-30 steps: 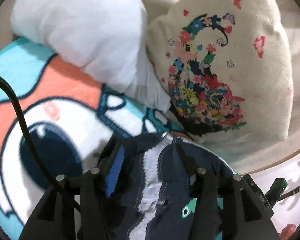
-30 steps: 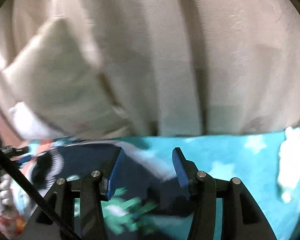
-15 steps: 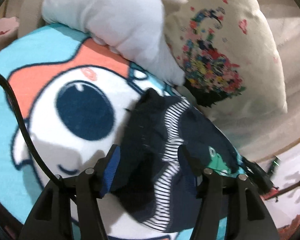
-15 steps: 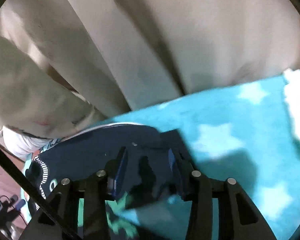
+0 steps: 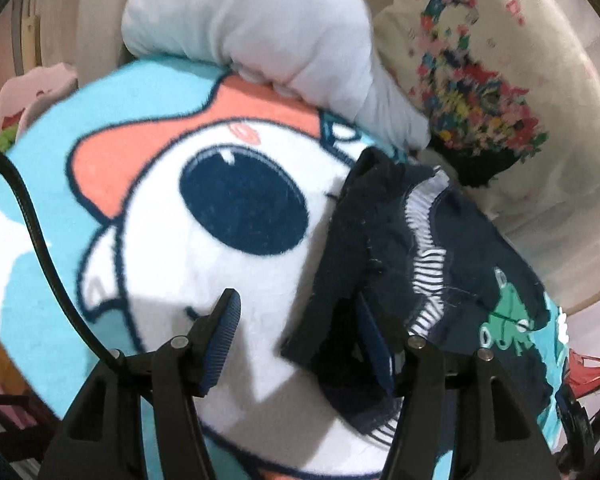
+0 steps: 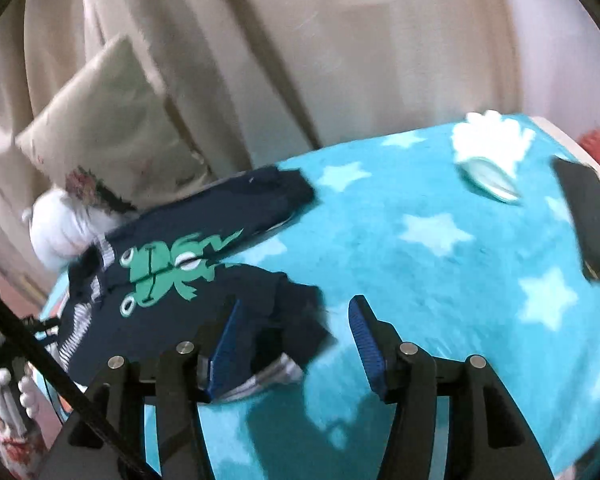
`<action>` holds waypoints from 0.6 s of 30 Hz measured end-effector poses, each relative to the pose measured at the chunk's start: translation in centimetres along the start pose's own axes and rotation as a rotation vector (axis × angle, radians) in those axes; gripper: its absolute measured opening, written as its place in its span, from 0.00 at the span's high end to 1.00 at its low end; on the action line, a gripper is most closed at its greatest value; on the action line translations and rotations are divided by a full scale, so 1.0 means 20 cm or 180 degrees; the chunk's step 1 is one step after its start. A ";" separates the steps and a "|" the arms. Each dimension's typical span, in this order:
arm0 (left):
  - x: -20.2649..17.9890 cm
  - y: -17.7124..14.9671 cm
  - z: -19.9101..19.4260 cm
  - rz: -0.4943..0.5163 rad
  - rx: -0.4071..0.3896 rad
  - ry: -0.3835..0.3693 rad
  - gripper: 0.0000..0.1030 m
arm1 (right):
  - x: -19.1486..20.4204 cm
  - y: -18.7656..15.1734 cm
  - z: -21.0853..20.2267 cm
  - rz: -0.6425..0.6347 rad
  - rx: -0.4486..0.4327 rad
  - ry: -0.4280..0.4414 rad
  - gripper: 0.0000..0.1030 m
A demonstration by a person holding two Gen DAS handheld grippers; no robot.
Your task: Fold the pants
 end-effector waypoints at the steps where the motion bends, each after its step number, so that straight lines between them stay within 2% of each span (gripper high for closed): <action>1: -0.01 -0.01 -0.03 0.0007 -0.0045 -0.0028 0.43 | -0.01 -0.02 -0.04 0.0058 -0.0072 0.0029 0.43; 5: -0.07 -0.07 -0.13 0.0129 -0.0197 -0.0095 0.39 | 0.09 -0.04 -0.05 0.0138 -0.0191 0.0357 0.41; 8: -0.11 -0.11 -0.15 0.0228 -0.0212 -0.0067 0.39 | 0.24 -0.08 0.02 -0.0038 -0.0051 0.0584 0.41; 11: -0.17 -0.14 -0.17 0.0424 -0.0339 0.0165 0.39 | 0.40 -0.17 0.12 -0.0279 0.0160 0.0724 0.40; 14: -0.22 -0.17 -0.20 0.0572 -0.0424 0.0286 0.38 | 0.46 -0.22 0.22 -0.0355 0.0314 0.0762 0.40; 16: -0.25 -0.19 -0.21 0.0662 -0.0496 0.0395 0.38 | 0.43 -0.22 0.26 -0.0316 0.0286 0.0645 0.41; 18: -0.26 -0.20 -0.22 0.0725 -0.0543 0.0487 0.38 | 0.37 -0.20 0.25 -0.0241 0.0163 0.0412 0.41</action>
Point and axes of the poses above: each gripper's, at about its wrist camera, not at the fingertips, and z roughly the way its jaws point, x to its left, y to its top, the point moved 6 cm from there along z, roughly the way its jaws point, and after that the axes turned 8 degrees about x, right-handed, at the moved point
